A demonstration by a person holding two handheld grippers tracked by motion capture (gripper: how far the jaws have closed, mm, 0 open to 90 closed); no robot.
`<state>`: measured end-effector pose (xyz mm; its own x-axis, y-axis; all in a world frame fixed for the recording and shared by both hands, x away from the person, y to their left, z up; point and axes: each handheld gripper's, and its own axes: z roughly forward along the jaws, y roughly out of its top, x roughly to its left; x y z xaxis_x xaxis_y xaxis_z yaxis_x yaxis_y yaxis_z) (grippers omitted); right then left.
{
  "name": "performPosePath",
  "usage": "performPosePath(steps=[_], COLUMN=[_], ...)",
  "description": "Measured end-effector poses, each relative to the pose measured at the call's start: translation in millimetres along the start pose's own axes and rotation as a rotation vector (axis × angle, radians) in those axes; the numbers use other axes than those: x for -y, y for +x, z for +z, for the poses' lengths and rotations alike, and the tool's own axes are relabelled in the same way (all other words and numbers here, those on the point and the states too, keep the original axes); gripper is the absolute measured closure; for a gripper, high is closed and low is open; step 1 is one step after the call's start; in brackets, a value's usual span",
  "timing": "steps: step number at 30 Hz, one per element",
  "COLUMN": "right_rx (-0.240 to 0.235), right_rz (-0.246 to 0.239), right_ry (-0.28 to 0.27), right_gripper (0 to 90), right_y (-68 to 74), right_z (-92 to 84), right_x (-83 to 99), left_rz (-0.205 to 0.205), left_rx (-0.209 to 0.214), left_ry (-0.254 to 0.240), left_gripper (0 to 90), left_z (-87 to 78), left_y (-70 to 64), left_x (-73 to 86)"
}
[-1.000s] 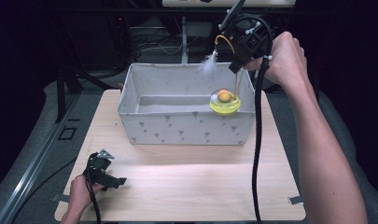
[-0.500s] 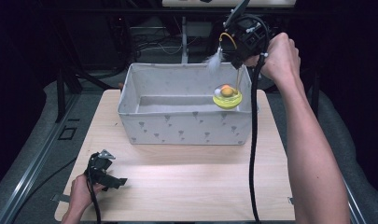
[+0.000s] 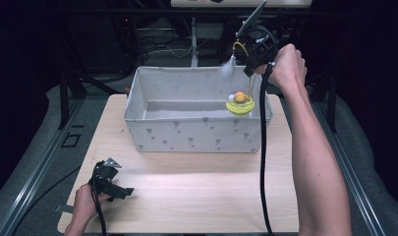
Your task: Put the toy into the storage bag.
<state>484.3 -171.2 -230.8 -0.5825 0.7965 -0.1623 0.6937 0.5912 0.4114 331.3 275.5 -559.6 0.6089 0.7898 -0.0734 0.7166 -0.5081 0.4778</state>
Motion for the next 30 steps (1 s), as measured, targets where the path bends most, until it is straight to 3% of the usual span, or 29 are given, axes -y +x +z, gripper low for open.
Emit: performPosePath(steps=[11, 30], right_rx=[-0.027, -0.062], right_rz=[0.024, 0.017], right_ry=[-0.001, 0.023], right_gripper=[88.5, 88.5], right_y=[-1.8, 8.9], right_z=[33.8, 67.5], right_x=[0.3, 5.3], left_rz=[-0.001, 0.003], left_rx=[0.005, 0.007], left_ry=[0.001, 0.003], left_gripper=[0.0, 0.0], left_z=[0.1, 0.2], left_y=[0.9, 1.1], left_x=[0.3, 0.4])
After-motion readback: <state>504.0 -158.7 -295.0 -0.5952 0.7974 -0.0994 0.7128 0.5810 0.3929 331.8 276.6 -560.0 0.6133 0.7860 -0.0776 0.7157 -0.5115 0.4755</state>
